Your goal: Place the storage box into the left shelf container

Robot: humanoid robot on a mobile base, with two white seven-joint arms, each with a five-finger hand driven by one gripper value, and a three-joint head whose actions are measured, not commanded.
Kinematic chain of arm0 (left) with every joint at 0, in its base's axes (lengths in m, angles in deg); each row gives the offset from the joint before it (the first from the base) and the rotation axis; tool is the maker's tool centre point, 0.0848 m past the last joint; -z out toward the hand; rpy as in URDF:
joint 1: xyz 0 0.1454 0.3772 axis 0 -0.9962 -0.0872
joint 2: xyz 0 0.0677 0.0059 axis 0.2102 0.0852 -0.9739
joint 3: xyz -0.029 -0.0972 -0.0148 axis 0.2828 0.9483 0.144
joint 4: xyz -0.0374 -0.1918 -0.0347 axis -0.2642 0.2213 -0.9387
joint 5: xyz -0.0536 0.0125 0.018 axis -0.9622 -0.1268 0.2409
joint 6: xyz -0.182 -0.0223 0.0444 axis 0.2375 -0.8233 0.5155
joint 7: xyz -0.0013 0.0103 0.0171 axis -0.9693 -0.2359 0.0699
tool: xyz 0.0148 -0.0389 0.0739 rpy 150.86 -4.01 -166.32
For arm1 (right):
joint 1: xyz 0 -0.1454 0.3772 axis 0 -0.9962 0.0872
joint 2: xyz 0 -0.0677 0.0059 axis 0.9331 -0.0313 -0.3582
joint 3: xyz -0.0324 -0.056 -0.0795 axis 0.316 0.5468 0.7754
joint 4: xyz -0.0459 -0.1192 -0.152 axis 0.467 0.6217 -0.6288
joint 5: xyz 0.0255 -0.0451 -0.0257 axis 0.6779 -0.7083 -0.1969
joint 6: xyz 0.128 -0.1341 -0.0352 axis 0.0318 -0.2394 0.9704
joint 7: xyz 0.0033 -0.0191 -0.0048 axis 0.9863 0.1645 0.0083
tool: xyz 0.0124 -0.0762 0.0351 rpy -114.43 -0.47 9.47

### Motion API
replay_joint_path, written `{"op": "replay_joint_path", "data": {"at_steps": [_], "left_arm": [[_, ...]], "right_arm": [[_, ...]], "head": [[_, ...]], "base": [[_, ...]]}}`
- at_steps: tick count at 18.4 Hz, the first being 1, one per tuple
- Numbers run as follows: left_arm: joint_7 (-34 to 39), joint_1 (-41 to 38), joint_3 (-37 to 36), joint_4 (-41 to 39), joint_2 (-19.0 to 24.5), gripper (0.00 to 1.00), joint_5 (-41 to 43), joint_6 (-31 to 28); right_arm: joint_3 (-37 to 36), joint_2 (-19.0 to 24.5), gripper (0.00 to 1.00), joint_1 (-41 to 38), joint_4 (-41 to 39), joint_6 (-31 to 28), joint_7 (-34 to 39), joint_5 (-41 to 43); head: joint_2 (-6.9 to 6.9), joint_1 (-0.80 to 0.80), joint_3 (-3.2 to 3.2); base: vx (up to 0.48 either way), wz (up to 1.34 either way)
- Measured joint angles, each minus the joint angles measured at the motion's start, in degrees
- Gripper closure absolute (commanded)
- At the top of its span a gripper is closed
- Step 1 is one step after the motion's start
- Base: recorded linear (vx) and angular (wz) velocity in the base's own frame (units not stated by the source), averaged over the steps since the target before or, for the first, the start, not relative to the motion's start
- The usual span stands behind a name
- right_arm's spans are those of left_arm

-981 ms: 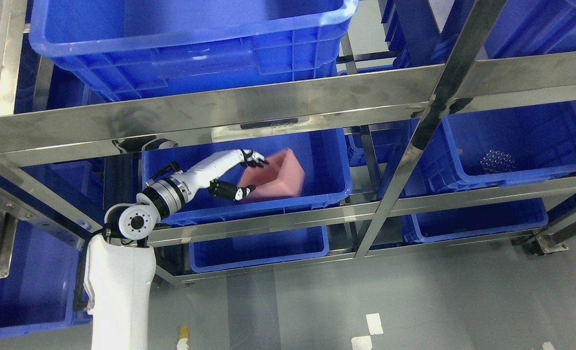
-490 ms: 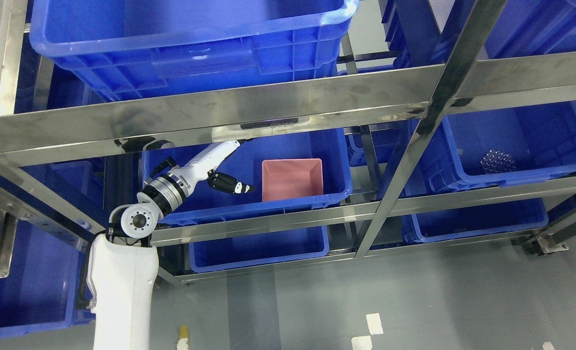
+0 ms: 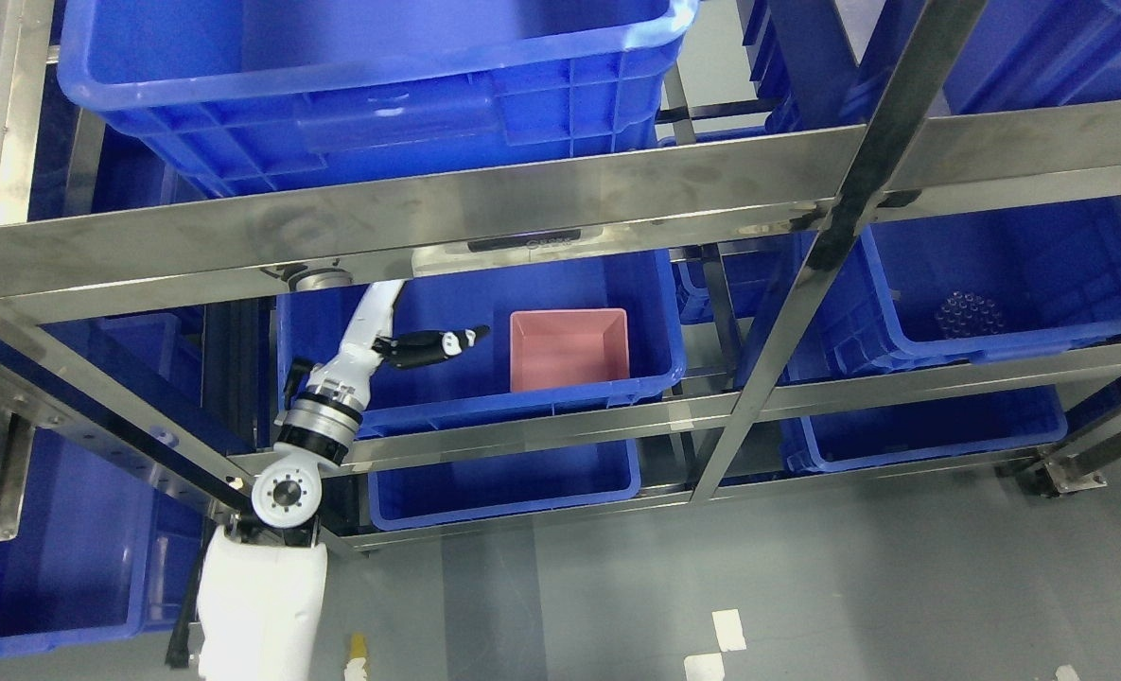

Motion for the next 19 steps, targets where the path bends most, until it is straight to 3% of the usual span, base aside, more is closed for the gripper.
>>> {"op": "replay_joint_path", "data": {"at_steps": [5,19], "left_arm": [[7.23,-8.09,-1.52,-5.27,0.00,0.03,-4.82,-0.40],[6.79,-11.48,2.53,-11.93,0.00,0.02,-11.70,-5.12]], "right_arm": [[0.00,0.00,0.01,0.00,0.00,0.00,0.00,0.00],[0.00,0.00,0.01,0.00,0.00,0.00,0.00,0.00]], "head": [[0.00,0.00,0.00],[0.00,0.00,0.00]], "base": [[0.000,0.00],[0.000,0.00]]}}
